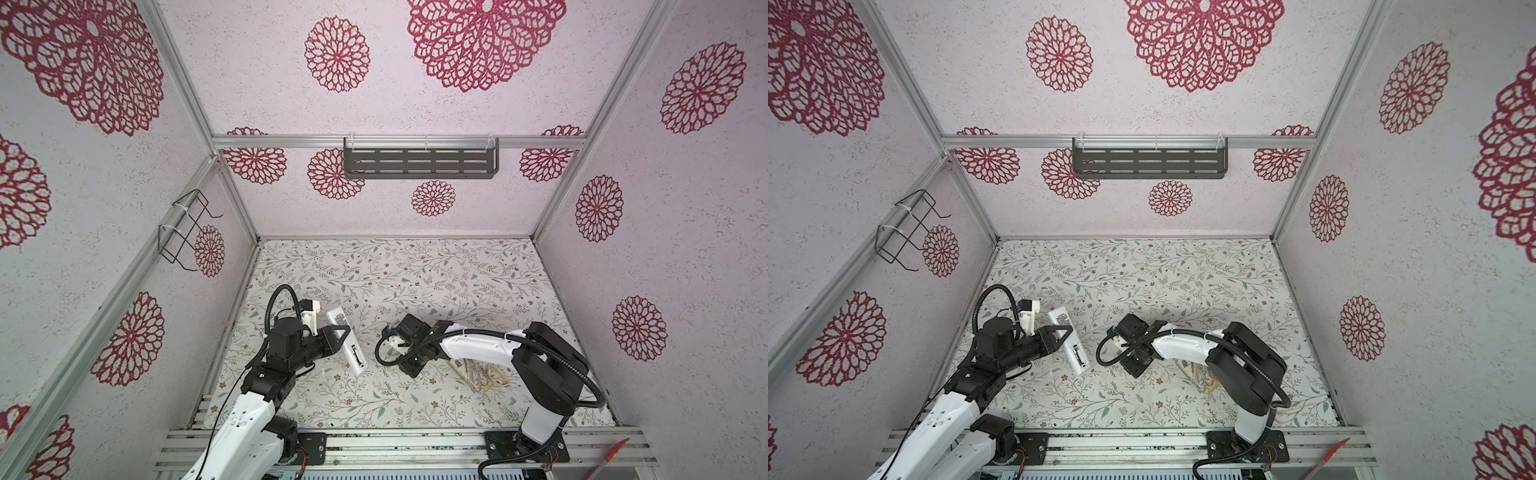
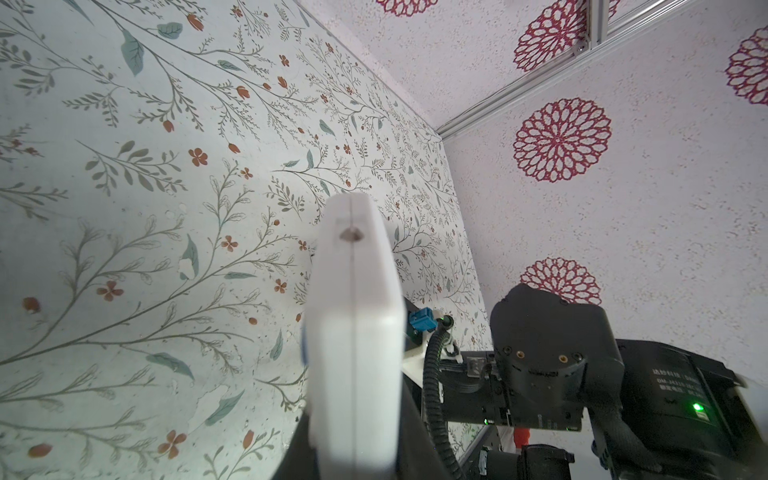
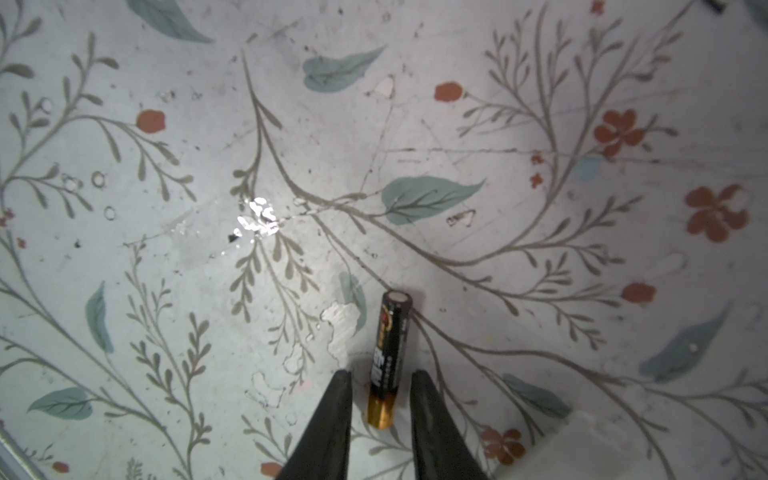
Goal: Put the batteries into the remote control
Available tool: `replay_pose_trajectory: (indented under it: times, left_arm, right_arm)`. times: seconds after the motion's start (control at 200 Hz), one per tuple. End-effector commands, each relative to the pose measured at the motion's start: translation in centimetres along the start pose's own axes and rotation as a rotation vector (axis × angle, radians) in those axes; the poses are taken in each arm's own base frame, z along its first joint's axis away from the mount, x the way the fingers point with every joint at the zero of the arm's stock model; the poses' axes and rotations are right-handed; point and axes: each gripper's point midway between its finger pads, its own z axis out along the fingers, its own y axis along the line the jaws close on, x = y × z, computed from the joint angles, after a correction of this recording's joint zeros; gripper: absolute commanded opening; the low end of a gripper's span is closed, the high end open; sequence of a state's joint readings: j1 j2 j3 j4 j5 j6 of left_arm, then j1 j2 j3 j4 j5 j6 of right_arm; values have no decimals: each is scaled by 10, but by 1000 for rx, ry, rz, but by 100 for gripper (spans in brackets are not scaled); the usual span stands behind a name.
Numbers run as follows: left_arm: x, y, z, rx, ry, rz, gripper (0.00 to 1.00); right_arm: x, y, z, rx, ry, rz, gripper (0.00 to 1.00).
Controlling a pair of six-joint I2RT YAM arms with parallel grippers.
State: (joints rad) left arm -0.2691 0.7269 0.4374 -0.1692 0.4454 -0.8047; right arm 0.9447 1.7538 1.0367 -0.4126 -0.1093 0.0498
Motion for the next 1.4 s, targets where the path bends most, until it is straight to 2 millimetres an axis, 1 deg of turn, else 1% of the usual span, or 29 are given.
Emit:
replay_pose_trajectory:
  times: [0.0, 0.24, 0.39, 0.45, 0.56, 0.685, 0.821, 1.006, 1.176, 1.291, 1.396]
  left_arm:
    - [-5, -5, -3, 33, -31, 7, 0]
    - [-8, -1, 4, 23, -20, 7, 0]
    - [-10, 1, 8, 32, -21, -3, 0]
    - [-11, 0, 9, 38, -27, -6, 0]
    - [-14, -3, 8, 65, -49, -3, 0]
    - [-18, -9, 6, 95, -78, 6, 0]
    - [-21, -16, 3, 138, -107, 12, 0]
    - [-23, -24, -1, 201, -138, 20, 0]
    - [-25, -34, -6, 253, -163, 27, 0]
    - [-24, -37, -7, 264, -157, 26, 0]
    - [-23, -35, -6, 262, -151, 22, 0]
  right_arm:
    - [-4, -2, -3, 2, 7, 40, 25]
    - [-2, -1, -2, 1, 14, 65, 18]
    - [-1, 1, -2, -1, 18, 71, 12]
    - [-1, 2, -4, -1, 9, 76, 10]
    - [-4, 4, -14, -8, -42, 95, 9]
    - [-12, 7, -33, -16, -128, 132, 6]
    - [-23, 9, -60, -4, -229, 171, 0]
    - [-31, 16, -93, -26, -349, 214, 0]
    - [-45, 32, -126, -68, -458, 214, 0]
    - [-55, 39, -141, -99, -522, 215, 0]
    - [-67, 46, -149, -118, -567, 207, 0]
